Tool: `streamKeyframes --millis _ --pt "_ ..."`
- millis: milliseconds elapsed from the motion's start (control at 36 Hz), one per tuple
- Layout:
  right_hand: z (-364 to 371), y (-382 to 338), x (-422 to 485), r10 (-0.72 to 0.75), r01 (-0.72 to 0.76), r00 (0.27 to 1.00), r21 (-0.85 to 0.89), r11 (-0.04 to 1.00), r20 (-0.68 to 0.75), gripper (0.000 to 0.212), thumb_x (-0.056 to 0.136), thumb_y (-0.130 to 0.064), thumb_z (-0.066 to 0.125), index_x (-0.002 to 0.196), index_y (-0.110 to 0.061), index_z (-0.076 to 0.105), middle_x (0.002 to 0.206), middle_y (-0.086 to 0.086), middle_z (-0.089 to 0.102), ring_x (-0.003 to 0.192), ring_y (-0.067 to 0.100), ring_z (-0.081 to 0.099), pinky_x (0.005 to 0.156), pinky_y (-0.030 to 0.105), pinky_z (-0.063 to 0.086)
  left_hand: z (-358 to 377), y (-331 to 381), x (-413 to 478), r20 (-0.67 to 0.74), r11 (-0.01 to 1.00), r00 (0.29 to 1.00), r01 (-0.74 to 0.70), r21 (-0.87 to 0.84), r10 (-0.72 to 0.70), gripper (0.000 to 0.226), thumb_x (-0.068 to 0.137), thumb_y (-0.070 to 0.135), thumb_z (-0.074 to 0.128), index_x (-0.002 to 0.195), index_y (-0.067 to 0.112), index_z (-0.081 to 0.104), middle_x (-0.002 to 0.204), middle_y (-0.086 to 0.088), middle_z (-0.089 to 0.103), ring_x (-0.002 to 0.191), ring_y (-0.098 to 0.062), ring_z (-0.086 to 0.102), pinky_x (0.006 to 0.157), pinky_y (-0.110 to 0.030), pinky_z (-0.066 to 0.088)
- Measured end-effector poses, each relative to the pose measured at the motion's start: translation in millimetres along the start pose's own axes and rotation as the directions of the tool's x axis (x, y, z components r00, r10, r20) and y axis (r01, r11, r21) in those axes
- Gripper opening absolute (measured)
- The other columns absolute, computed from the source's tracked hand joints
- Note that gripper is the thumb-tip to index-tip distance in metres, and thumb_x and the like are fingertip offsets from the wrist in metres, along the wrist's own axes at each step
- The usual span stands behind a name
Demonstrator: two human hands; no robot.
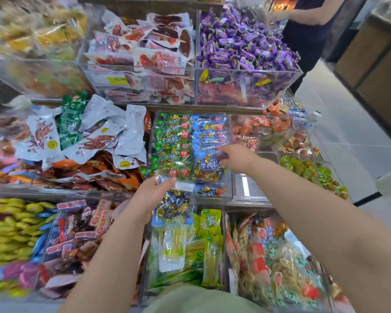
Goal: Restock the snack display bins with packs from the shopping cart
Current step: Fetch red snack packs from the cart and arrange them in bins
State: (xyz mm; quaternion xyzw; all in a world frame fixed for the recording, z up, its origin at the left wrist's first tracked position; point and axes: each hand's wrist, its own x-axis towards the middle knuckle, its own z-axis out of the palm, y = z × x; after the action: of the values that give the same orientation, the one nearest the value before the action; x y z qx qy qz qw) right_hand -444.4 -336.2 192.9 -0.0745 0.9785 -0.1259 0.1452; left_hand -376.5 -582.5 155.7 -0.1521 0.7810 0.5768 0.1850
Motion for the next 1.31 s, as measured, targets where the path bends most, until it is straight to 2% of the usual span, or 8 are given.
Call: streamKeyframes --millis 167,333,556,722,861,1083,1222,1306 --pt "21.3 -7.2 4.4 -0.105 0.083 0.986 -0.162 0.983 -0.131 0.062 0.087 -0.008 0.05 0.146 -0.011 0.029 0.14 0.013 0.044 0.129 0.031 0.039 0.105 0.045 0.037 -3.7 -12.6 0.8 -0.004 0.999 0.999 0.037 -0.023 -0.038 0.078 0.086 0.049 0.064 0.144 0.004 0.037 0.148 -0.008 0.039 0.136 -0.026 0.036 0.108 -0.042 0.03" --pt "59.7 -10.7 4.2 -0.143 0.097 0.985 -0.363 0.927 -0.101 0.1 0.085 -0.07 0.04 0.15 -0.014 -0.012 0.159 0.005 -0.005 0.145 0.028 -0.011 0.111 0.05 -0.016 -1.0 -13.7 8.8 -0.014 0.996 0.997 0.072 -0.045 -0.072 0.072 0.086 0.049 0.065 0.142 0.01 0.043 0.146 -0.005 0.044 0.134 -0.026 0.039 0.109 -0.039 0.03" --pt "63.0 -2.9 21.9 -0.135 0.124 0.991 -0.501 0.857 0.016 0.083 0.094 -0.014 0.035 0.131 -0.019 -0.04 0.154 0.005 -0.029 0.141 0.028 -0.026 0.113 0.053 -0.012 -0.7 -2.9 15.6 -0.051 0.987 0.997 0.057 -0.153 -0.066 0.086 0.084 0.05 0.067 0.15 0.012 0.027 0.157 -0.007 0.027 0.143 -0.028 0.027 0.113 -0.048 0.023" --pt "47.4 -12.9 19.2 -0.087 0.141 0.986 -0.437 0.889 0.141 0.097 0.092 -0.037 0.05 0.142 -0.015 -0.03 0.151 0.005 -0.034 0.138 0.03 -0.031 0.111 0.059 -0.013 0.2 7.5 9.8 0.088 0.911 0.992 0.123 -0.394 -0.096 0.063 0.093 0.036 0.06 0.146 0.011 0.038 0.152 -0.009 0.038 0.138 -0.025 0.037 0.113 -0.052 0.03" --pt "30.4 -0.6 -0.8 -0.253 0.239 0.965 -0.17 0.956 -0.07 0.101 0.086 -0.042 0.055 0.145 -0.023 -0.025 0.155 0.004 -0.028 0.134 0.019 -0.037 0.109 0.047 -0.023 8.0 19.9 3.7 0.219 0.767 0.967 0.241 -0.594 -0.134 0.03 0.104 0.029 0.038 0.114 0.013 0.06 0.104 -0.014 0.073 0.086 -0.027 0.073 0.066 -0.043 0.056" --pt "31.5 7.4 -48.1 -0.675 0.685 0.509 -0.223 0.693 -0.534 0.046 0.071 -0.025 0.079 0.115 -0.017 0.066 0.124 0.006 0.061 0.116 0.029 0.057 0.096 0.049 0.046 28.0 40.9 2.4 0.325 0.712 0.942 0.286 -0.641 -0.086 0.037 0.106 0.03 0.03 0.11 0.005 0.057 0.092 -0.016 0.074 0.081 -0.028 0.073 0.065 -0.04 0.057" --pt "15.1 1.6 -60.6 -0.403 0.59 0.692 0.149 0.794 -0.599 0.022 0.079 -0.001 0.07 0.101 -0.006 0.073 0.104 0.008 0.071 0.094 0.019 0.068 0.088 0.032 0.053 26.9 43.4 4.9 0.111 0.954 0.986 0.15 -0.259 -0.125 0.042 0.101 0.046 0.039 0.098 0.009 0.059 0.075 -0.009 0.073 0.073 -0.03 0.071 0.066 -0.04 0.059" --pt "0.0 5.4 -61.0 -0.09 0.408 0.84 0.514 0.754 -0.535 0.019 0.085 -0.006 0.067 0.102 -0.013 0.072 0.09 -0.005 0.071 0.076 -0.005 0.061 0.074 0.011 0.048 13.2 28.4 10.6 -0.238 0.945 0.933 -0.21 0.252 0.271 0.033 0.093 0.054 0.049 0.087 0.022 0.058 0.077 0.006 0.065 0.073 -0.019 0.066 0.065 -0.034 0.052"
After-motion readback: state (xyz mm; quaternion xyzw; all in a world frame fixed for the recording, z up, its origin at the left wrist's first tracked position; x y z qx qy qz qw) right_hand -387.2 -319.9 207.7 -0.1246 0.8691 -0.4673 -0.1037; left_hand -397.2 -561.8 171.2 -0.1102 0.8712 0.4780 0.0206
